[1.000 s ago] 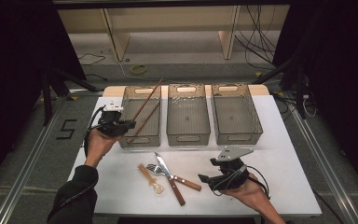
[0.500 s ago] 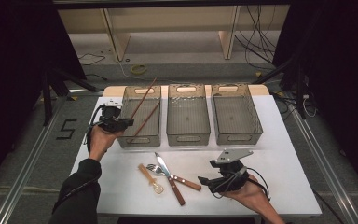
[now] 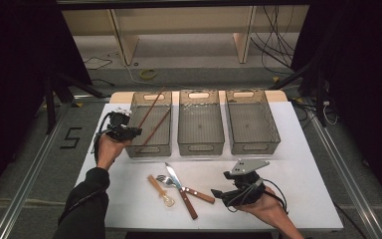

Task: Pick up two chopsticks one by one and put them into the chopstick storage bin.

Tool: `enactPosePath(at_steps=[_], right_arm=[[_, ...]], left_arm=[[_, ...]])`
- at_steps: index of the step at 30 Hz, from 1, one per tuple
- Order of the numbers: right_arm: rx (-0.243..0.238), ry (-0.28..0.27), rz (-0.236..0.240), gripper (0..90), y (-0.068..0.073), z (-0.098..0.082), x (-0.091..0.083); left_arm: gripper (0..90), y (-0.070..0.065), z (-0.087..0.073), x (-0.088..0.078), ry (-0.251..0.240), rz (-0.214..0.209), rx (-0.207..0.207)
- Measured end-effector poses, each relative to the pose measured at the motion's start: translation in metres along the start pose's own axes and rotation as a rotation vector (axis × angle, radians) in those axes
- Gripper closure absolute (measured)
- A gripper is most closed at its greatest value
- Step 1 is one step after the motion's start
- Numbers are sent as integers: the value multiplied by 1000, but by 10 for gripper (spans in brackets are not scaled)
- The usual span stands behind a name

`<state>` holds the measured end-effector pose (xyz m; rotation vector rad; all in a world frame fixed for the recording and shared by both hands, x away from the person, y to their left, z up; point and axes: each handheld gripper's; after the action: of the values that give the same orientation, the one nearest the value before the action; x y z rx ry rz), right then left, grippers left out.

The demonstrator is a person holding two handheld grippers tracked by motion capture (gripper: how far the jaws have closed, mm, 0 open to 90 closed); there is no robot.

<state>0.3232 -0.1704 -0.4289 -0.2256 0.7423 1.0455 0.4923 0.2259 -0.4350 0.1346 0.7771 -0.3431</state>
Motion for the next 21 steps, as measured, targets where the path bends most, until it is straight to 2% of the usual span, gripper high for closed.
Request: enactPosePath(at_steps=[2,5,9,15,16,18,20,21], right_arm=[[2,-1,-1,286,0,0,0],[6,-1,-1,286,0,0,-1],[3,-4,-3,286,-1,0,-2],[1,-4,-2,286,0,0,-2],[3,-4,0,286,0,0,-2],[2,-4,0,287,0,-1,-2],[1,-4,1,286,0,-1,-2],[2,-5,1,286,0,-1,-2]], left_arm=[[686,-1,2,-2,-12,-5,-2],[556,-4,3,-9,-27,-36,0],[422,-13,-1,-26,-69,-110,29],[309,-34,-16,-45,-116,-211,146],[307,-37,-17,-46,-96,-225,174],[287,-45,-19,-50,-82,-227,229],[274,-50,-22,-52,-63,-257,272],[269,-52,-23,-53,-58,-251,293]])
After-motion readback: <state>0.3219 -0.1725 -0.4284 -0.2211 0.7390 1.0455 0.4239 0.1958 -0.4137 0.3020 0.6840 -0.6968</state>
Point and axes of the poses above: each handheld gripper's, and its own axes: x roughly forward along the jaws, z roughly out of its top, y roughly to its left, and after that the axes turned 8 degrees about z, right-handed
